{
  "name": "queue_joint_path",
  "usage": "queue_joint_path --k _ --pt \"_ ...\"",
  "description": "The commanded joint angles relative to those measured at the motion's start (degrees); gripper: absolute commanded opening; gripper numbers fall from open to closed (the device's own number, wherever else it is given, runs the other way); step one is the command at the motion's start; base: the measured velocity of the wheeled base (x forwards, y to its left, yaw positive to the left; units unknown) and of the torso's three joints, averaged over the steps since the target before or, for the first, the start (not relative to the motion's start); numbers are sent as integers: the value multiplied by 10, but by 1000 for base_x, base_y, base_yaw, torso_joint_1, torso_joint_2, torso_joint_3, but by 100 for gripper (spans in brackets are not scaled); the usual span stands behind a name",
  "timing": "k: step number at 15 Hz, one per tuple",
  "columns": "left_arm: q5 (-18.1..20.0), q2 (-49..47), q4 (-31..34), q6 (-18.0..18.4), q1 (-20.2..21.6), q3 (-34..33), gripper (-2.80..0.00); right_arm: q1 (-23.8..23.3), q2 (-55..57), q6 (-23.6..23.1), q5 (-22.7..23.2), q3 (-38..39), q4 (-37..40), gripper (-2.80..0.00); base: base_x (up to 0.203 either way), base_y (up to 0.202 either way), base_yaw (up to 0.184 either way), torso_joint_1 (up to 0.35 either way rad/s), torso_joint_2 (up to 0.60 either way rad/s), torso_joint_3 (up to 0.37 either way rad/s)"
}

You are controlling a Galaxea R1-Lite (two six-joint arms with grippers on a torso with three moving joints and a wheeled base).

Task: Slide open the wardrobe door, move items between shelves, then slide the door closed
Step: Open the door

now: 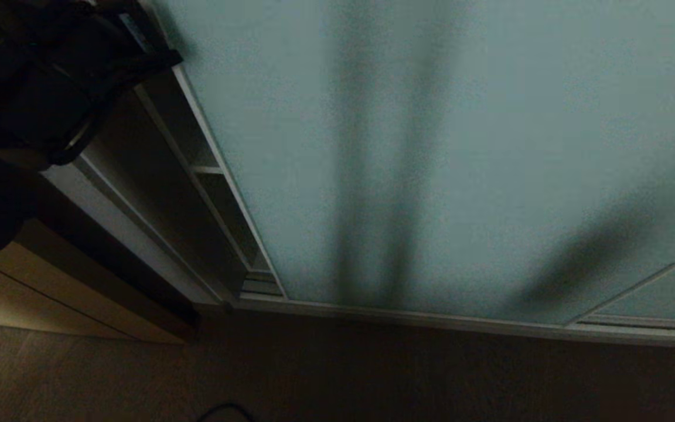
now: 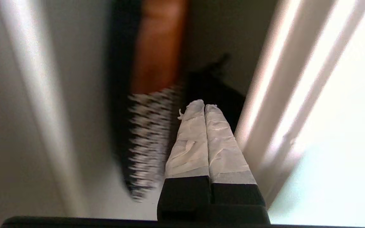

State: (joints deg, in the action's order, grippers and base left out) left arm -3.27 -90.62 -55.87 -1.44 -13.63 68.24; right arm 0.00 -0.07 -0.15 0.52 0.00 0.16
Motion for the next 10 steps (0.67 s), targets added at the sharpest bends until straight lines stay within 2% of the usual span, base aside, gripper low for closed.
queue_joint_path --k 1,5,10 --pt "-14 -3 -3 1 -27 1 -280 0 1 0 0 0 0 -280 0 0 0 0 0 0" --pt "-16 -1 8 1 -48 6 -280 0 1 0 0 0 0 -280 0 0 0 0 0 0" --pt "-19 -29 17 2 -115 20 -280 0 1 0 0 0 0 -280 0 0 0 0 0 0"
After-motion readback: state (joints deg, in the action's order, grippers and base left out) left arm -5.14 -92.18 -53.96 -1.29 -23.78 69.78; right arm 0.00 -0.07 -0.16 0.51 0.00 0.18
